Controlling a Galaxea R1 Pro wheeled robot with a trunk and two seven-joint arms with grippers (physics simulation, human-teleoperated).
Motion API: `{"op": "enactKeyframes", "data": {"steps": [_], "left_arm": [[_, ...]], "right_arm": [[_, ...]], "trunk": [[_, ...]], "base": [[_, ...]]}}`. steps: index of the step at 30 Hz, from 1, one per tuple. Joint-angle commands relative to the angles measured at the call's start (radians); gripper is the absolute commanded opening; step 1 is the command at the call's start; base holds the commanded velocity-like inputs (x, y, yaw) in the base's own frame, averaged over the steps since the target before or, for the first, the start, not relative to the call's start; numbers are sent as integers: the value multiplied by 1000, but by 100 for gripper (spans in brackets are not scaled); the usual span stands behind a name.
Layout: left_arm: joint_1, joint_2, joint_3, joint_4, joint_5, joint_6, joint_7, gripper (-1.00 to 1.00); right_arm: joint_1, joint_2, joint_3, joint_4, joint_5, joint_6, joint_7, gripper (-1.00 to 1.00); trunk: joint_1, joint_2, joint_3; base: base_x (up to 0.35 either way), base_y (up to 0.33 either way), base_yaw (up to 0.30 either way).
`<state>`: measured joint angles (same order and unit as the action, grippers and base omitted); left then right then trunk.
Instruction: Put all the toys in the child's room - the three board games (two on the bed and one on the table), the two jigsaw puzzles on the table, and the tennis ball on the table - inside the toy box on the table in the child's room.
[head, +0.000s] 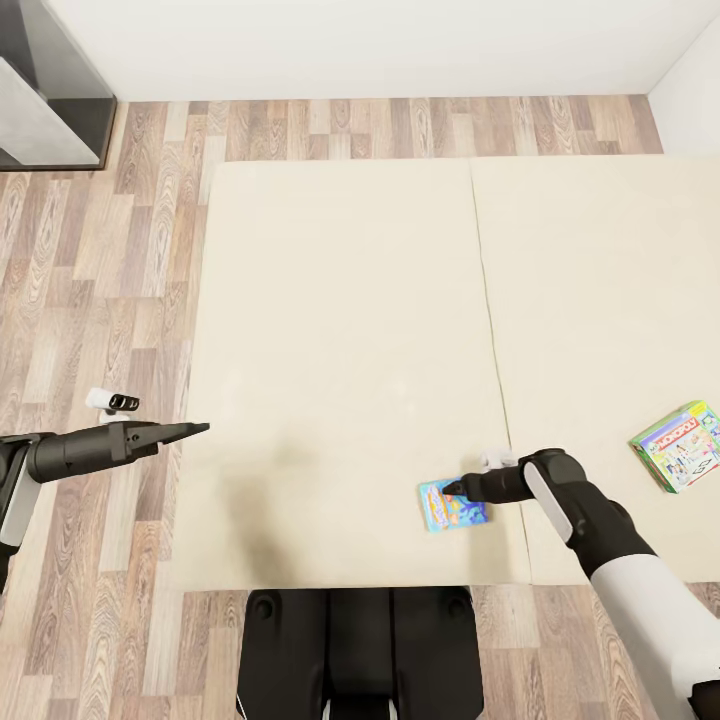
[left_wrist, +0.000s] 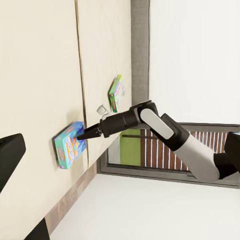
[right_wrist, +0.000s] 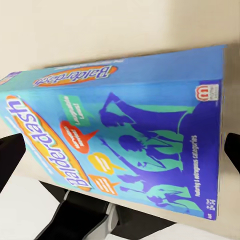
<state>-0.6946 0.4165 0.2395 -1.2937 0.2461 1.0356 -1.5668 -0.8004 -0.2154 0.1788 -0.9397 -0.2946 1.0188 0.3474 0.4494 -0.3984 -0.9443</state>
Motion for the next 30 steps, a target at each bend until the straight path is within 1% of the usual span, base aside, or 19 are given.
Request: {"op": "enactKeyframes", "data": {"steps": [1, 6, 7, 11, 13, 30], "left_arm": [[0, 0, 0, 0, -1, 11, -4, 100], [0, 1, 0, -1, -1, 11, -4, 100], [0, 1, 0, 0, -1, 11, -4, 100], [0, 2, 0, 0, -1, 11, -4, 100], [0, 2, 0, 0, -1, 11, -4, 100], [0, 4, 1, 0, -1, 11, -4, 100]], "right_arm": [[0, 0, 3, -1, 5, 3, 5, 100], [0, 3, 28, -1, 4, 3, 5, 100], [0, 4, 39, -1, 4, 3, 5, 100], [0, 5, 62, -1, 3, 2, 5, 100], [0, 6, 68, -1, 2, 2, 5, 100], [0, 7, 74, -1, -4, 1, 5, 100]], "trunk": [[1, -2, -1], [1, -2, -1], [1, -2, -1], [1, -2, -1], [1, -2, -1], [1, -2, -1]], "base": [[0, 0, 0], [0, 0, 0], [0, 0, 0], [0, 0, 0], [0, 0, 0], [0, 11, 0]]}}
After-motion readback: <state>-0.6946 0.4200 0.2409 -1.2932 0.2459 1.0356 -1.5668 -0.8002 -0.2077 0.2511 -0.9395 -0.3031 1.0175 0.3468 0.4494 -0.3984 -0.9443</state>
